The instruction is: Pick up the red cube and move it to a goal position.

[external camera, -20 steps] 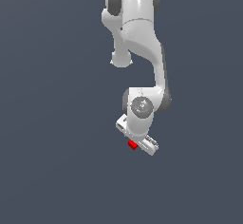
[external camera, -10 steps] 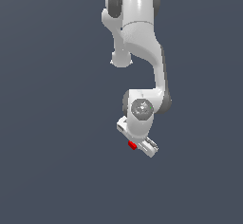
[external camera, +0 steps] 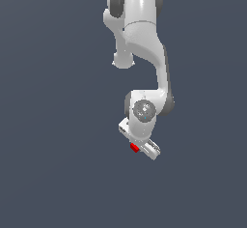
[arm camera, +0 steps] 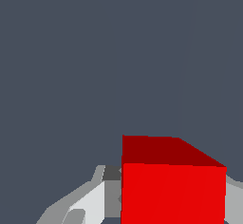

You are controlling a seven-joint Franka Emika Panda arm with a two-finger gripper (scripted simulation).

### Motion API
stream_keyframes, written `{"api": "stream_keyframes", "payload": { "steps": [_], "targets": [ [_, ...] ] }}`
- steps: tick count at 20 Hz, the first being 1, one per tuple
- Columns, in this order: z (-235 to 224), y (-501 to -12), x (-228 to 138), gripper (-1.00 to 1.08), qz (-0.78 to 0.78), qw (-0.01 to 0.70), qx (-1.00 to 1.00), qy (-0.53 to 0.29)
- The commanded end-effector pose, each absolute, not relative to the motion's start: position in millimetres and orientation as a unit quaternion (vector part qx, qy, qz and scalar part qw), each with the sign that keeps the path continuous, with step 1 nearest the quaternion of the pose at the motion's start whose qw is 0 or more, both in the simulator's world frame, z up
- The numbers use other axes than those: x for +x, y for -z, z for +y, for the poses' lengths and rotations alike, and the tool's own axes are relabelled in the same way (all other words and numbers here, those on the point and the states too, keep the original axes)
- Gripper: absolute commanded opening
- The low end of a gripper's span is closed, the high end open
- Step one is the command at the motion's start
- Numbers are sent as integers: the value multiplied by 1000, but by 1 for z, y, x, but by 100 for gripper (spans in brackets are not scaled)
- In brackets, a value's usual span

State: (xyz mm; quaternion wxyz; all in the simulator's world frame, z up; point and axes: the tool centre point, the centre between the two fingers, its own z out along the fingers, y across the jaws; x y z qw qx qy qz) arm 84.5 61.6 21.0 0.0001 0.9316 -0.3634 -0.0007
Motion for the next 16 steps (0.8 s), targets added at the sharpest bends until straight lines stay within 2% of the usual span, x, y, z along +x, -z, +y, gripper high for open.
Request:
{"api": "stream_keyframes", "payload": {
  "steps": [1, 9, 16],
  "targets": [
    [60, -25, 84, -100, -363, 0, 932, 0],
    [50, -56, 73, -100, -364, 0, 932, 0],
    [31, -109, 55, -100, -364, -1, 931, 1]
  ]
}}
